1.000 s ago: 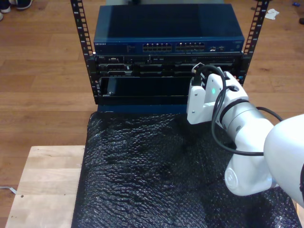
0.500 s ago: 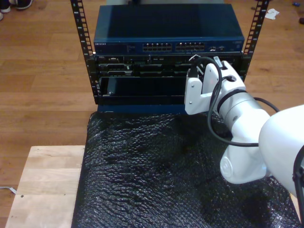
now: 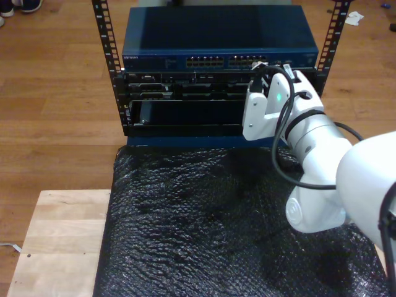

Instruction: Grab the cable and plug it in

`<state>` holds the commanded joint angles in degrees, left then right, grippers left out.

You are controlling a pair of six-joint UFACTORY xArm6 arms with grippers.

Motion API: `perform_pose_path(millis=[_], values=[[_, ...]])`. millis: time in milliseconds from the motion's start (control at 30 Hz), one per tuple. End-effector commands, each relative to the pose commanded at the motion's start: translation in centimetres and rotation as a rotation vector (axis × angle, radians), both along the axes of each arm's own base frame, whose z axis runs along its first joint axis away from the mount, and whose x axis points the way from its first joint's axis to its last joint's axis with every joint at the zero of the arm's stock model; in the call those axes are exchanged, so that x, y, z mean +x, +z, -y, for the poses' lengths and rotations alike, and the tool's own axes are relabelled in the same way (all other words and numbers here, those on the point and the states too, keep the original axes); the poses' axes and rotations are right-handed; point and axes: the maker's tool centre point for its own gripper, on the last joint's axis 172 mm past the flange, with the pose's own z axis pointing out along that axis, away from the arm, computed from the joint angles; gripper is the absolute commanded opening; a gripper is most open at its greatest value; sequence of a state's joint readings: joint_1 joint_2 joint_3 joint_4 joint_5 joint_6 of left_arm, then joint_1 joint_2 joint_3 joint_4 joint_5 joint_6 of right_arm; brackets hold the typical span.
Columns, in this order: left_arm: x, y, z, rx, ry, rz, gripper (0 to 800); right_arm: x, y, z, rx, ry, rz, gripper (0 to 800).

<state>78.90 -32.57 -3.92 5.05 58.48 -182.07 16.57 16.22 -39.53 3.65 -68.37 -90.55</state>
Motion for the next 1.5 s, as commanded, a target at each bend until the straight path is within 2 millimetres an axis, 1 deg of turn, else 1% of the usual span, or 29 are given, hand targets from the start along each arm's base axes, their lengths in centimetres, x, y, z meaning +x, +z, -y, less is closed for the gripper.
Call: perform_pose_path(millis=[100, 133, 200, 300, 433, 500, 633, 767, 867, 1000, 1033, 1133, 1167, 1300, 1400, 1500], values=[[0.0, 0.0, 0.0, -0.001, 0.0, 0.0, 800, 0.6, -1.0, 0.2, 0.007, -0.015, 0.039, 0], [0.0, 0.0, 0.0, 0.0, 0.0, 0.0, 800, 0.8, -1.2, 0.4, 0.012, -0.026, 0.045, 0], [0.0, 0.0, 0.0, -0.001, -0.001, -0.001, 800, 1.2, -1.2, 0.2, 0.021, -0.033, 0.057, 0], [0.0, 0.0, 0.0, 0.0, 0.0, 0.0, 800, 1.9, -2.0, 0.4, 0.028, -0.062, 0.054, 0], [0.0, 0.0, 0.0, -0.001, 0.0, 0.0, 800, 2.8, -2.4, 0.1, 0.039, -0.116, 0.08, 0], [0.0, 0.0, 0.0, -0.001, 0.0, 0.0, 800, 3.1, -2.6, 0.3, 0.028, -0.141, 0.087, 0], [0.0, 0.0, 0.0, -0.001, 0.0, 0.0, 800, 3.4, -2.4, 1.6, 0.004, -0.204, 0.115, 0], [0.0, 0.0, 0.0, 0.0, 0.0, 0.0, 800, 3.3, -2.5, 1.3, -0.005, -0.242, 0.131, 0], [0.0, 0.0, 0.0, -0.001, 0.0, 0.0, 800, 3.3, -2.8, 1.6, -0.006, -0.27, 0.127, 0], [0.0, 0.0, 0.0, -0.001, 0.0, 0.0, 800, 3.0, -2.7, 2.4, -0.013, -0.317, 0.14, 0], [0.0, 0.0, 0.0, -0.001, 0.0, 0.0, 800, 3.1, -2.5, 2.5, -0.009, -0.328, 0.149, 0], [0.0, 0.0, 0.0, 0.0, 0.0, 0.0, 800, 3.4, -3.3, 2.3, -0.019, -0.351, 0.149, 0], [0.0, 0.0, 0.1, -0.002, 0.0, 0.0, 800, 3.5, -3.2, 2.1, -0.02, -0.356, 0.152, 0], [0.0, 0.0, 0.0, -0.001, -0.001, -0.001, 800, 4.2, -3.4, 2.5, -0.023, -0.386, 0.16, 0], [0.0, 0.0, 0.0, 0.0, 0.0, 0.0, 800, 4.8, -3.6, 1.5, -0.019, -0.383, 0.169, 0], [0.0, 0.0, 0.0, 0.0, -0.001, -0.001, 800, 5.3, -3.8, 1.4, -0.013, -0.388, 0.175, 0]])
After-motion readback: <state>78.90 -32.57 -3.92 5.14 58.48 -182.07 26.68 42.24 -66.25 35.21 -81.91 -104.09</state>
